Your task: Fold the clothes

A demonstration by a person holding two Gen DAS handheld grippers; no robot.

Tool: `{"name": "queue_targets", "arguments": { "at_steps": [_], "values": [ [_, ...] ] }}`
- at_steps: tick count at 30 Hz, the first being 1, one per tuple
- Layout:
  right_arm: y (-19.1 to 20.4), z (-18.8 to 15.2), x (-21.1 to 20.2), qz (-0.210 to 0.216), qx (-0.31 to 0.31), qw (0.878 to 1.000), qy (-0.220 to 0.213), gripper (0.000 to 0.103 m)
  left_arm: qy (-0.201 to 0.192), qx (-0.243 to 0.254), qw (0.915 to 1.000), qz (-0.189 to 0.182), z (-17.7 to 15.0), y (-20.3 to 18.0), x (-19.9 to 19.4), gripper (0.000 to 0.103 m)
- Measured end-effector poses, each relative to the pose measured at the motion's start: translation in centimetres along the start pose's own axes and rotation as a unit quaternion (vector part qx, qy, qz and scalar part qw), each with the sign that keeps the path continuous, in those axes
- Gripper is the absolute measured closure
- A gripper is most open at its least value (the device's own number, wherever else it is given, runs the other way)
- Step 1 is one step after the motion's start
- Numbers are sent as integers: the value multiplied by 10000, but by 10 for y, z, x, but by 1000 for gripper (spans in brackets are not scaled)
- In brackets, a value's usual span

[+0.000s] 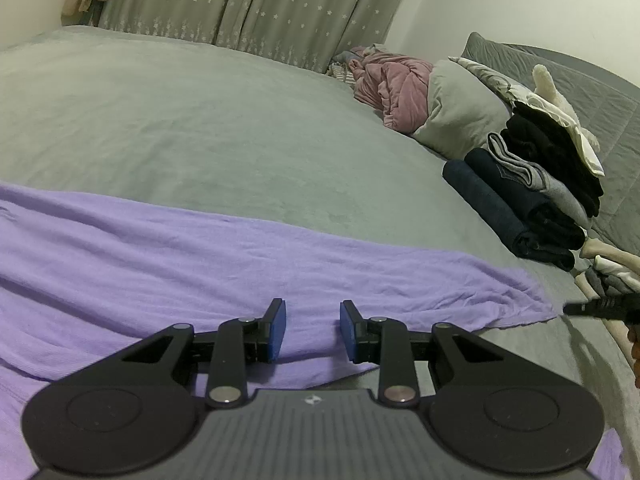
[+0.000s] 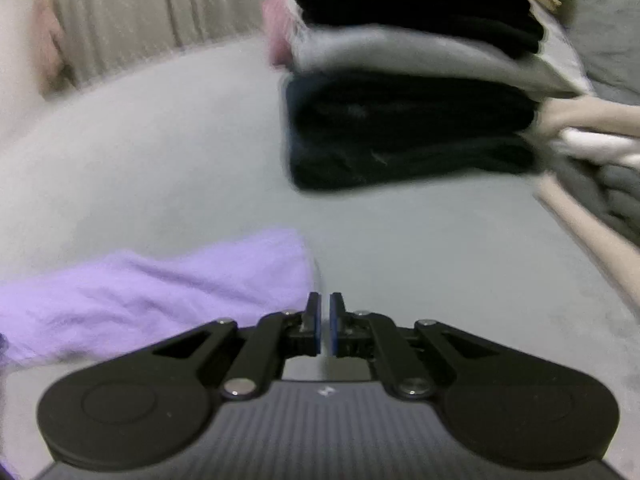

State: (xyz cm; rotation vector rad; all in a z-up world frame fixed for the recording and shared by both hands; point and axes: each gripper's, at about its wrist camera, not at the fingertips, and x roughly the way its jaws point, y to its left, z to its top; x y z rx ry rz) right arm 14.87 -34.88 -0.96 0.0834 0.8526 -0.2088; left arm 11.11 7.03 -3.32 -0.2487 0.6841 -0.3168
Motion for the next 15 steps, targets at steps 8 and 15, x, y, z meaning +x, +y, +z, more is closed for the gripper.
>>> {"name": "queue_targets", "arguments": {
  "at_steps": [8,15],
  "values": [
    [-7,23,21,834,284,9916,-947,54,-7,29,10000,6,-1,-1,0,73],
    [-6,20,58,1102,-274,9894,-900,50,-24,103,9999,1,-2,-1,2,73]
  ]
}}
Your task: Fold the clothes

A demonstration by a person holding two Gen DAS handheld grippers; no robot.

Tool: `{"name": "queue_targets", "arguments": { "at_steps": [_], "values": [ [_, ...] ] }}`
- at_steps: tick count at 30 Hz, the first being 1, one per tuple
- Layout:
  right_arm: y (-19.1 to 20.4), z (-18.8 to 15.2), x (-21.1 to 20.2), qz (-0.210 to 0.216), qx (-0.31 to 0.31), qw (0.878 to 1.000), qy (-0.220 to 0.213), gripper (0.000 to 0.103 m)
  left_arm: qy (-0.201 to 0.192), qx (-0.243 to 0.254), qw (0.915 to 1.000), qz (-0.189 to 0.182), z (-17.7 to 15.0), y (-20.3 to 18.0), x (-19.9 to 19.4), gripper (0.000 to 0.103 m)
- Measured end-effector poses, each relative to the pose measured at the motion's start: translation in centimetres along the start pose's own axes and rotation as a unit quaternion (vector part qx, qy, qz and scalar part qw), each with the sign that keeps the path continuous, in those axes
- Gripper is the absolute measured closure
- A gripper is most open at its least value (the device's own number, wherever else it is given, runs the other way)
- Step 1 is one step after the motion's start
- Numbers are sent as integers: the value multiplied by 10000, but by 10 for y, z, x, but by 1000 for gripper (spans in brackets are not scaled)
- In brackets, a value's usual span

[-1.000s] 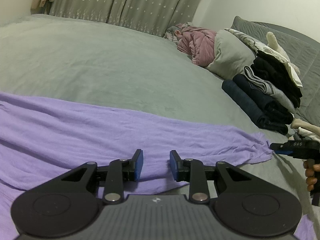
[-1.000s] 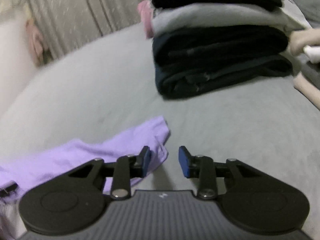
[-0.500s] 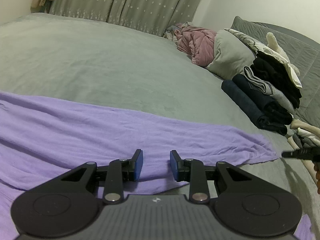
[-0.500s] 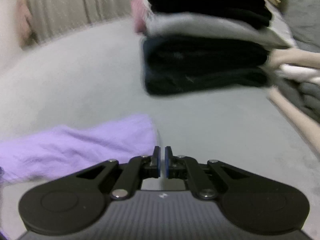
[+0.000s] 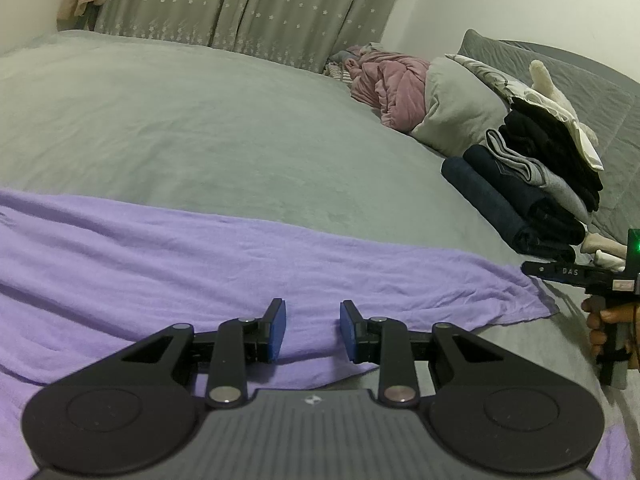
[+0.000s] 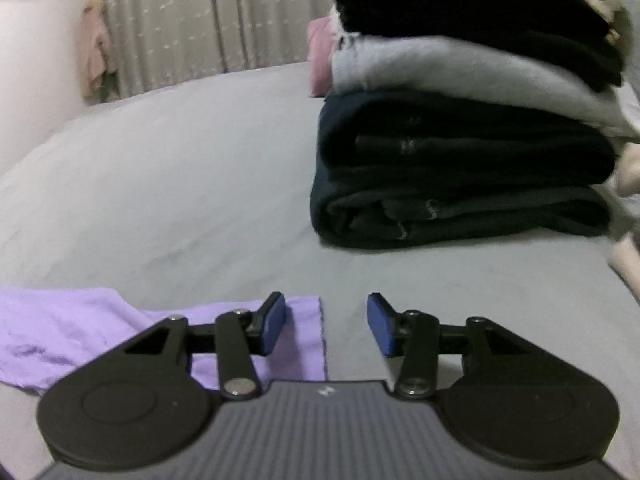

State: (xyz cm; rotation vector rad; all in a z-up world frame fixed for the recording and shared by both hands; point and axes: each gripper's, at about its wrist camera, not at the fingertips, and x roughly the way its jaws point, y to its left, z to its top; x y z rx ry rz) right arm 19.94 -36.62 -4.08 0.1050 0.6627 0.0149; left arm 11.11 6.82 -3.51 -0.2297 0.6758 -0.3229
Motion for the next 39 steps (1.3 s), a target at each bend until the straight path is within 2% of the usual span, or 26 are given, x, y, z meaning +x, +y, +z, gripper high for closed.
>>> {"name": "queue_targets", "arguments": {
  "at_steps": [2,4,5,6,7,8,10,13,15,16,17,18,19,21,24,26,30,31,34,37,39],
  "values": [
    [-4,-2,4,314,8,9995,-45,51,-12,43,10000,4,-1,0,0,71],
    [-4,-2,3,534,-33,9985,-60,82,-28,109,9999,-9,-2,-3,0,67],
    [-4,-3,3,758,-81,9971,-58,93,-36,156,9999,-1,-2,-4,0,65],
    [-4,-3,3,911,-126,9957,-62,98,-43,200,9998,20,-3,-6,0,65],
    [-3,-3,3,895,-166,9958,-81,99,-50,245,9997,40,-3,-7,0,65],
    [-1,-3,3,860,-202,9960,-108,99,-54,280,9996,55,-4,-8,0,65],
    [1,-1,-1,342,-242,9986,-317,100,-51,292,9995,47,-3,-8,1,65],
    [-3,0,-1,-162,-192,9987,-440,100,-49,265,9996,25,-2,-7,1,65],
    [-3,-1,3,-263,-177,9990,-326,98,-49,256,9997,16,-2,-6,0,65],
    [-2,-2,5,-298,-185,9990,-281,92,-50,252,9997,11,-2,-6,0,65],
    [-2,-2,3,-330,-151,9989,-304,77,-49,248,9997,6,-2,-6,0,65],
    [-3,-1,-1,-341,-59,9988,-353,70,-46,243,9997,1,-2,-6,0,65],
    [-4,0,-5,-343,11,9987,-388,66,-37,231,9997,-8,-1,-5,-1,65],
    [-1,1,-13,-280,13,9989,-383,66,-17,195,9998,-15,0,-5,-2,65],
    [12,1,-32,-42,-180,9993,-337,61,5,131,9999,-10,2,-2,-7,65],
    [32,-1,-46,298,-386,9984,-281,53,-56,-12,10000,76,6,6,-15,64],
    [76,-10,-52,781,-1000,9918,-165,52,-219,-429,9983,316,13,27,-31,64],
    [92,-13,-54,945,-1245,9876,-127,54,-255,-575,9973,387,15,34,-35,64],
    [135,-26,-62,1590,-1914,9685,-5,66,-307,-911,9933,640,18,57,-46,64],
    [175,-40,-68,2112,-2553,9435,38,67,-304,-1240,9882,850,21,75,-55,64],
    [195,-49,-67,2201,-2956,9296,-8,67,-286,-1421,9855,886,21,83,-60,64]
  ]
}}
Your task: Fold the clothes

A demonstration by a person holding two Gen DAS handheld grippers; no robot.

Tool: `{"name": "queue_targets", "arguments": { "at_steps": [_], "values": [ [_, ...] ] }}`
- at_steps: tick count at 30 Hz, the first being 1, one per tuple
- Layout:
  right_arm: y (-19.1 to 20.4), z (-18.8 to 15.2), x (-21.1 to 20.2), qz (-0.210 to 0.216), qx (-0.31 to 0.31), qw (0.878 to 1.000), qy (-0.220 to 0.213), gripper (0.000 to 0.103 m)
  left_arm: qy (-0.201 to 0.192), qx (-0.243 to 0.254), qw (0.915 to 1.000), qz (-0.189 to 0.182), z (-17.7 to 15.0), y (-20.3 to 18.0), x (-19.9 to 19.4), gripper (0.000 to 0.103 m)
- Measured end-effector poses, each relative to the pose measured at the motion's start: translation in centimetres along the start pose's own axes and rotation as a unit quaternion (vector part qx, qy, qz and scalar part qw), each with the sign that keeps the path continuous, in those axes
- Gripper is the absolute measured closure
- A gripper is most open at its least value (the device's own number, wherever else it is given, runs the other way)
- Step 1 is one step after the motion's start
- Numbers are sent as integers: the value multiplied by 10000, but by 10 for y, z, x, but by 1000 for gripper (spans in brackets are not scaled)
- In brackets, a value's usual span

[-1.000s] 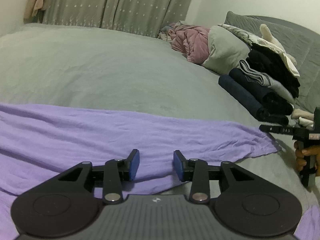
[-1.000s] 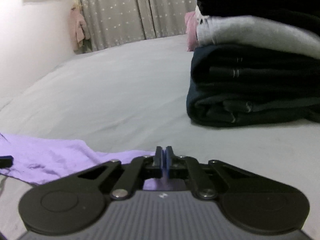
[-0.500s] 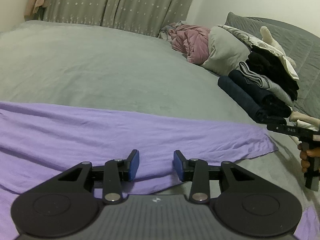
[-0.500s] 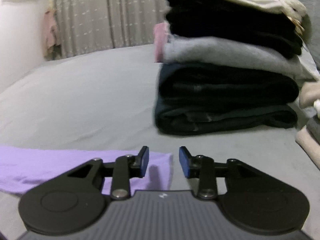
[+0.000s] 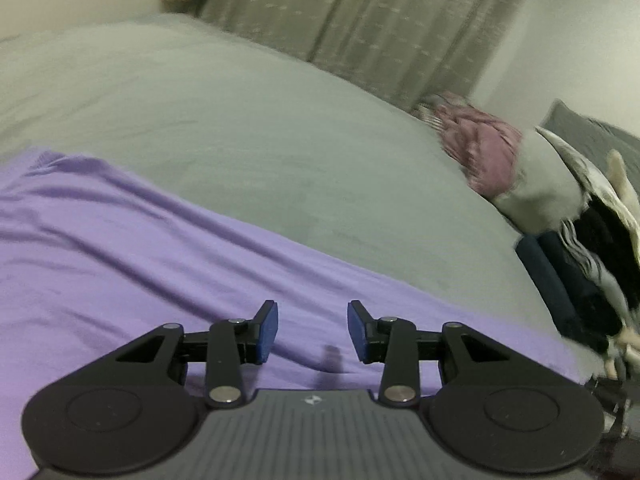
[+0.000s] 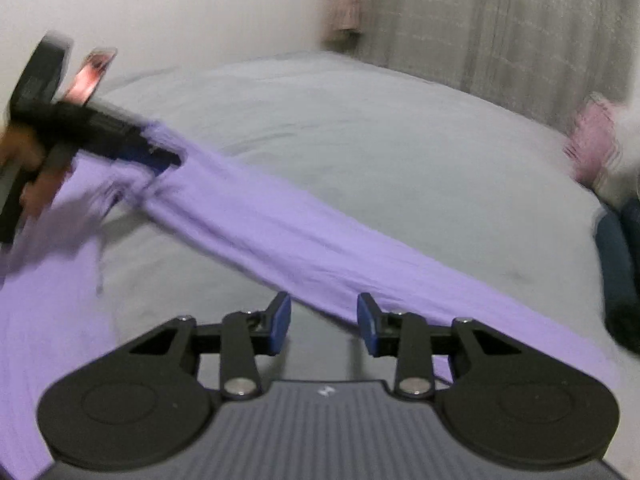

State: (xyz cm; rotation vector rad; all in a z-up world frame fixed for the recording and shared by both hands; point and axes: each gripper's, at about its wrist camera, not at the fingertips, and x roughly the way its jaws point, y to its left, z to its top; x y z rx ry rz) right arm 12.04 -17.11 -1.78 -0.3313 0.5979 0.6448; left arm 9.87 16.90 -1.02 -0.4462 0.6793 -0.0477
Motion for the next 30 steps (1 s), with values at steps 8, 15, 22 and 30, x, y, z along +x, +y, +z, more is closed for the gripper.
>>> {"name": "queue_targets", "arguments": {
  "at_steps": [8,15,22,30],
  "values": [
    [21,-4,30,-67,-632,9980,-26,67,-1,406,9975,-572,3,-5,-18,64],
    [23,1,36,55,-654,9978,-70,79,-121,2445,9536,-1753,-22,-42,-38,65],
    [20,2,37,257,-574,9980,-48,78,369,3348,9258,-1718,-48,-65,-15,67],
    [14,0,44,378,-393,9984,-138,82,466,3754,9166,-1297,-59,-70,10,99]
  ]
}}
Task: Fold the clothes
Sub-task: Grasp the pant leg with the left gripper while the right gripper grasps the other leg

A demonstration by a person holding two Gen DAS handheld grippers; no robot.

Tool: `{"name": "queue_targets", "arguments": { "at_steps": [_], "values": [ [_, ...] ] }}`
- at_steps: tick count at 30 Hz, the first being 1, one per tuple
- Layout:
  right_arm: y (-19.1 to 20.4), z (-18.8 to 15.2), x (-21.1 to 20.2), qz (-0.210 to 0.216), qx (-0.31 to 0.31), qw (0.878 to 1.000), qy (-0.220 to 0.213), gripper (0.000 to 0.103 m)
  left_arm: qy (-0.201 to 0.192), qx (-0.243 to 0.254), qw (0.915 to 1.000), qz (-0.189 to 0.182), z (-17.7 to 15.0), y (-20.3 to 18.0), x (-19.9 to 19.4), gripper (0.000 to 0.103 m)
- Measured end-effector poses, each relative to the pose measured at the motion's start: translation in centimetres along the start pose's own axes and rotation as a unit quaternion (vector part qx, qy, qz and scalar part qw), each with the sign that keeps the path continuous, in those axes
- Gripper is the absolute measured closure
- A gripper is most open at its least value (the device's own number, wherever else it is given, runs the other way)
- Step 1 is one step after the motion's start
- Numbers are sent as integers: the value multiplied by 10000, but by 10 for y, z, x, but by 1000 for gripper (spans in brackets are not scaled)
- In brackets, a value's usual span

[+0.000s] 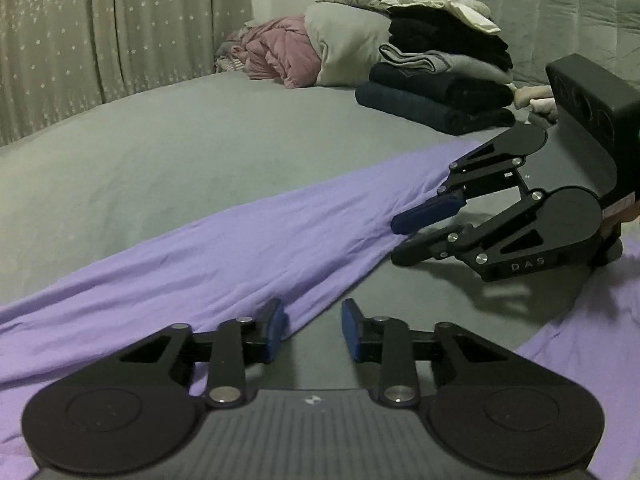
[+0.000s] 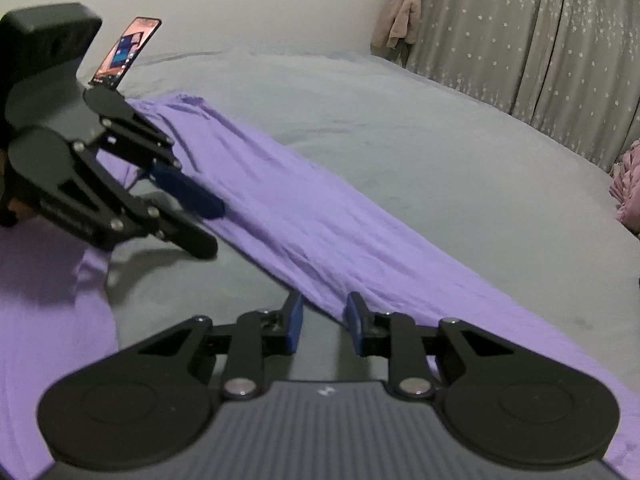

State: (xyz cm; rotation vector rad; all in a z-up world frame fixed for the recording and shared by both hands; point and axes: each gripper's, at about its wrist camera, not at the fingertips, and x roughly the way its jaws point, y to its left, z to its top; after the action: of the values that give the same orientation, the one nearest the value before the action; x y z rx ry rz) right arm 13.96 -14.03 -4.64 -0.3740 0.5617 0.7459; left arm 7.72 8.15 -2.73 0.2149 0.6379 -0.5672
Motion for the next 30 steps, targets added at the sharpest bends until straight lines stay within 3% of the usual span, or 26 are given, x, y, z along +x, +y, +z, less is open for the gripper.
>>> {"name": "queue_targets", "arguments": {
  "at_steps": [2,4,9,14,17,20,21,22,27,30],
  "values": [
    [-1,1,0,44,43,10000,-7,98,-20,-72,10000,-49,-1,4,-1,101],
    [-1,3,-1,111,86,9999,11,101,-48,-133,9998,-148,-2,7,-6,102],
    [-4,7,-16,279,166,9994,93,102,-53,-110,9990,-430,-2,9,-20,103],
    [-3,11,-40,608,88,9977,285,101,243,-21,9968,-756,-8,9,-24,103],
    [-6,10,-52,396,19,9986,358,89,445,-7,9949,-901,-9,9,-24,100],
    [-21,1,-68,-106,-65,9986,508,72,326,112,9969,-714,-5,2,-25,88],
    [-27,-3,-73,-303,-100,9978,580,72,260,160,9972,-686,-3,-1,-24,77],
    [-32,-7,-76,-450,-119,9968,657,72,146,219,9974,-674,0,-7,-22,73],
    [-54,-25,-80,-927,-101,9923,820,71,-76,450,9960,-762,11,-35,-6,72],
    [-58,-31,-76,-893,-116,9922,858,71,-34,589,9956,-728,14,-51,11,72]
  ]
}}
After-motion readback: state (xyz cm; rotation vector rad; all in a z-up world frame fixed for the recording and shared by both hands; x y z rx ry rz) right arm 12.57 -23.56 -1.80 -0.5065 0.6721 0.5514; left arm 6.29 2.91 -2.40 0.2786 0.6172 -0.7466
